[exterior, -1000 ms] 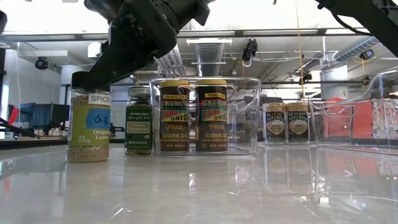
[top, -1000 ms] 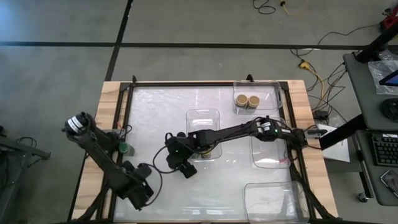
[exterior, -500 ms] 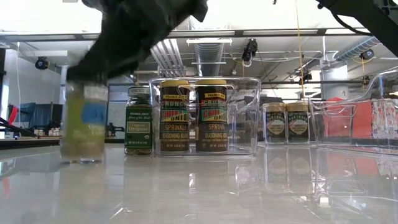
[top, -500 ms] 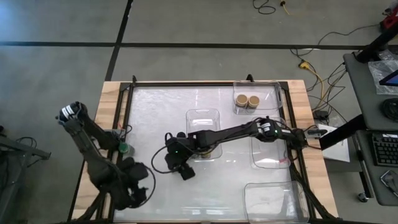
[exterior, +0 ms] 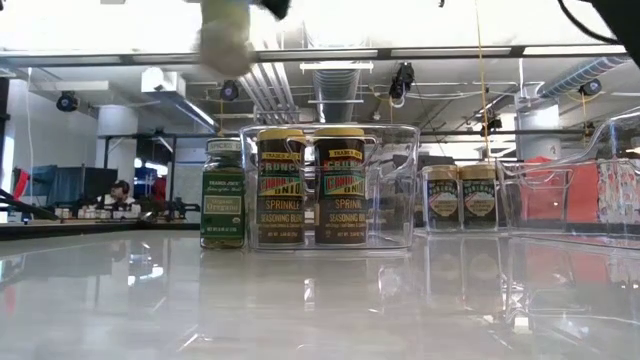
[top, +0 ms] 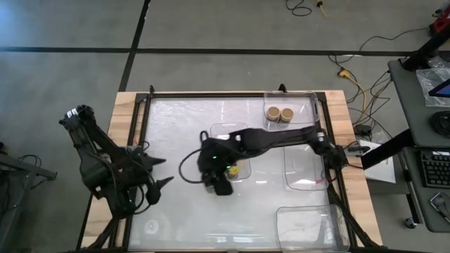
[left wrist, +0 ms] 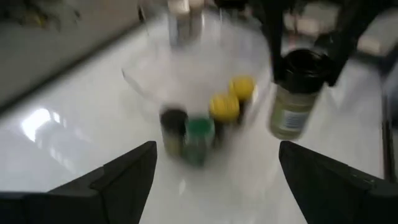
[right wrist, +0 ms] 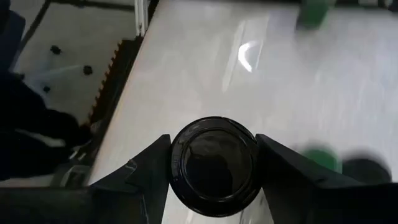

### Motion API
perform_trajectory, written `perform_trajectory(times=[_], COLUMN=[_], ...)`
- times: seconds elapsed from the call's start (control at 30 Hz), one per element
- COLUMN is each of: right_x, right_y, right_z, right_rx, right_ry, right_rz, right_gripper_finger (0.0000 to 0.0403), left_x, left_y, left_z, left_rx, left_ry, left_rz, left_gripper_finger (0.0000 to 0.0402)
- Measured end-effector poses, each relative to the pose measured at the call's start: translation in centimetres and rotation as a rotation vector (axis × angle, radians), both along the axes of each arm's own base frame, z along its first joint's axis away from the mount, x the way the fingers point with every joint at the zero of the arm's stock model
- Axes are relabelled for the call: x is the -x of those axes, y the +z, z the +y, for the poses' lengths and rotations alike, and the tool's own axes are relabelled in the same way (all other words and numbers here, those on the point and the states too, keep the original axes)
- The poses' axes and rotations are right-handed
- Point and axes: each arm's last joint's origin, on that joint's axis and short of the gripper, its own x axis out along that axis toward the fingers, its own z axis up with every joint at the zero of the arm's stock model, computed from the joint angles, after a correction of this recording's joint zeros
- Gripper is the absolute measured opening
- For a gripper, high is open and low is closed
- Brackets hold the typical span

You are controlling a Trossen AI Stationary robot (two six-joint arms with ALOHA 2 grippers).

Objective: Sort spices by type
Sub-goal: Put the left black seasoning bottle into the middle right transparent bin

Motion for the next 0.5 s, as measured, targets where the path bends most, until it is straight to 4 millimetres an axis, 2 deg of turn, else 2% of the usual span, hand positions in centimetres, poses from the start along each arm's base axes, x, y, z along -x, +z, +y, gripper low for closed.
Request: perform_trajectory(times=[0.1,0.23,0.37,0.5], right_x=[2.7,6.6,11.1,15.3], right_y=[1.1,2.2,4.3,4.7], right_z=[0.9,2.5,3.2,3.8], right_rx=[0.036,0.178,0.221,0.243], right_ry=[-0.069,-0.206,-0.390,-0.615], right_rz=[0.124,0.236,0.213,0.179], right_gripper_finger=[0.0197,0.0204,0.0205,0.0197], left_x=[-0.1,-0.2,-0.3,-0.1], left_y=[0.2,1.0,2.0,2.6], left_z=[0.3,0.4,0.5,0.8], left_rx=[-0.069,-0.088,-0.086,-0.114], left_ry=[0.005,-0.002,0.001,-0.028], left_rz=[-0.046,-0.050,-0.085,-0.074], left_gripper_finger=[0.0322,0.0322,0.0322,0.0322])
